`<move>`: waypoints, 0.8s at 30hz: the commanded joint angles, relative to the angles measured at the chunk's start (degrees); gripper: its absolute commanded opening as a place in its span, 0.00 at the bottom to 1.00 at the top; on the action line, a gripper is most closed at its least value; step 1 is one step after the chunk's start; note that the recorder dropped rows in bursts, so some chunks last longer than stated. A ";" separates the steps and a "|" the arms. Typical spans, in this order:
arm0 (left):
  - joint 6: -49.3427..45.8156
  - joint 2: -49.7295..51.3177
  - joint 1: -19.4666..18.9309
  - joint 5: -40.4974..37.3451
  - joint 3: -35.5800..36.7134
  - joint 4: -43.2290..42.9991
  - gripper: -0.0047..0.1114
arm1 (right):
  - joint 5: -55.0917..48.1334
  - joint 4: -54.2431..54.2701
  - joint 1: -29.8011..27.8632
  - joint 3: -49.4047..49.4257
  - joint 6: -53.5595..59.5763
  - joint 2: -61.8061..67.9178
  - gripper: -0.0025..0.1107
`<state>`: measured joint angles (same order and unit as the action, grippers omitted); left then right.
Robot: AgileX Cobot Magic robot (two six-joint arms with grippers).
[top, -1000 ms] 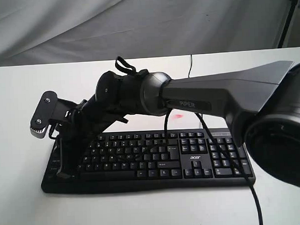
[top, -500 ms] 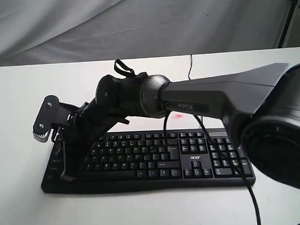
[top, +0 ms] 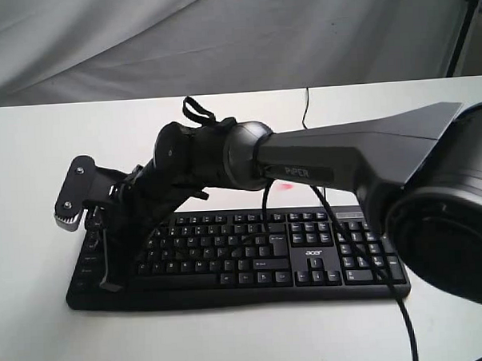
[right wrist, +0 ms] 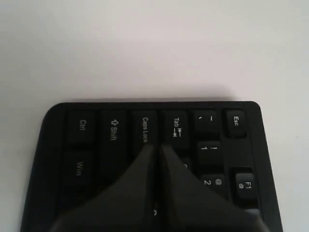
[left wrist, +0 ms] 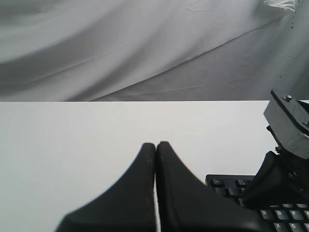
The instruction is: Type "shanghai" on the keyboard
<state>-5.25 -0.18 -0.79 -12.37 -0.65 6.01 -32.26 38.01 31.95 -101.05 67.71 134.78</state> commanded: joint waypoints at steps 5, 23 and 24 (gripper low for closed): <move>0.07 0.18 0.23 0.14 0.03 0.23 0.05 | 0.02 -0.03 0.00 -0.37 0.35 0.74 0.02; 0.07 0.18 0.23 0.14 0.03 0.23 0.05 | -1.45 -0.03 0.00 -0.37 1.97 0.74 0.02; 0.07 0.18 0.23 0.14 0.03 0.23 0.05 | -1.32 -0.03 0.00 -0.37 1.99 0.85 0.02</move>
<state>-5.25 -0.18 -0.79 -12.37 -0.65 6.01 -33.14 38.01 31.95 -101.05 69.21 135.91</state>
